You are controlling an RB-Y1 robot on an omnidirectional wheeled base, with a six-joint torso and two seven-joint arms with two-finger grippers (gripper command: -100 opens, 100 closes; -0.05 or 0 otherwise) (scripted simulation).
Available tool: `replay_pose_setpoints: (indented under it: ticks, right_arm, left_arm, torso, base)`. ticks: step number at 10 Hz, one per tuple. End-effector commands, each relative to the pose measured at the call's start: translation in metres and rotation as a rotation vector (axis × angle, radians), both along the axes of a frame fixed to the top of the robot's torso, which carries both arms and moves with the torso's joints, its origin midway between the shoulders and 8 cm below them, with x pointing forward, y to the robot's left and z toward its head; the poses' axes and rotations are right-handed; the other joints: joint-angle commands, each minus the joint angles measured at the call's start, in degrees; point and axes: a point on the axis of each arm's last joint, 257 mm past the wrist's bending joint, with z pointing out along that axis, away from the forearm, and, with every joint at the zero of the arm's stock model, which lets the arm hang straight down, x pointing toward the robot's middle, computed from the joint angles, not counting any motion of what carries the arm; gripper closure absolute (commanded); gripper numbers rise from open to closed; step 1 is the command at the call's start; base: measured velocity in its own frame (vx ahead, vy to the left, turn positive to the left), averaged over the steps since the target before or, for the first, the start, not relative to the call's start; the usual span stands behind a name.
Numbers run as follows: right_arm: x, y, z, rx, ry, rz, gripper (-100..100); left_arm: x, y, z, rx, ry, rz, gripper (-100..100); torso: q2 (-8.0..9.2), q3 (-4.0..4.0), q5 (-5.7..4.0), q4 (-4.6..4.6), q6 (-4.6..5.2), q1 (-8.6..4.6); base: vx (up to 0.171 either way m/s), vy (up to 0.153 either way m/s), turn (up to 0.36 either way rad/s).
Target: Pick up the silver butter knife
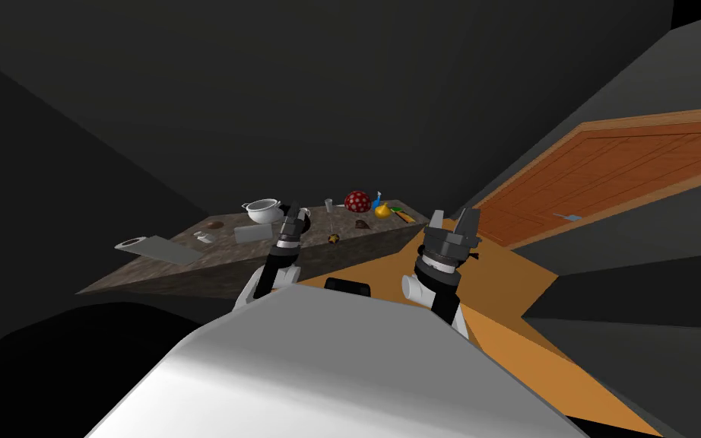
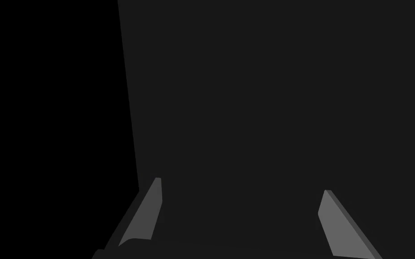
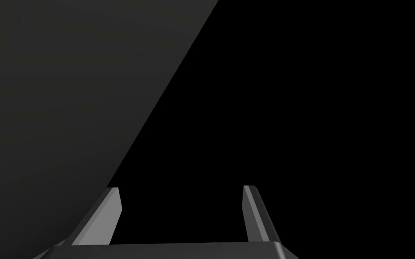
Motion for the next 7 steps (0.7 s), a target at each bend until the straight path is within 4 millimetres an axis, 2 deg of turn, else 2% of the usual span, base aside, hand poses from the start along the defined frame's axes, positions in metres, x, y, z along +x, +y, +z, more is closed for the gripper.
replay_pose_setpoints:
  ticks: [1, 4, 5, 7]
  right_arm:
    - [0.0, 0.0, 0.0, 0.0, 0.0, 0.0, 0]
    - [0.0, 0.0, 0.0, 0.0, 0.0, 0.0, 0]
    - [0.0, 0.0, 0.0, 0.0, 0.0, 0.0, 0]
    - [0.0, 0.0, 0.0, 0.0, 0.0, 0.0, 0]
  left_arm:
    - [0.005, 0.011, -0.016, 0.037, 0.067, 0.018, -100]
    - [0.008, 0.039, -0.057, 0.102, 0.215, 0.079, -100]
    - [0.008, 0.04, -0.058, 0.101, 0.218, 0.08, -100]
    - [0.006, 0.066, -0.09, 0.14, 0.334, 0.138, -100]
  torso:
    - [0.0, 0.0, 0.0, 0.0, 0.0, 0.0]
    - [0.04, 0.02, -0.01, 0.01, 0.0, -0.07]
    - [0.07, 0.04, -0.03, 0.02, 0.01, -0.17]
    - [0.01, 0.01, -0.01, 0.01, 0.0, -0.02]
  base:
    - [-0.054, -0.055, -0.208]
    - [-0.058, -0.069, -0.244]
    - [-0.048, -0.055, -0.087]
    - [-0.043, -0.059, -0.268]
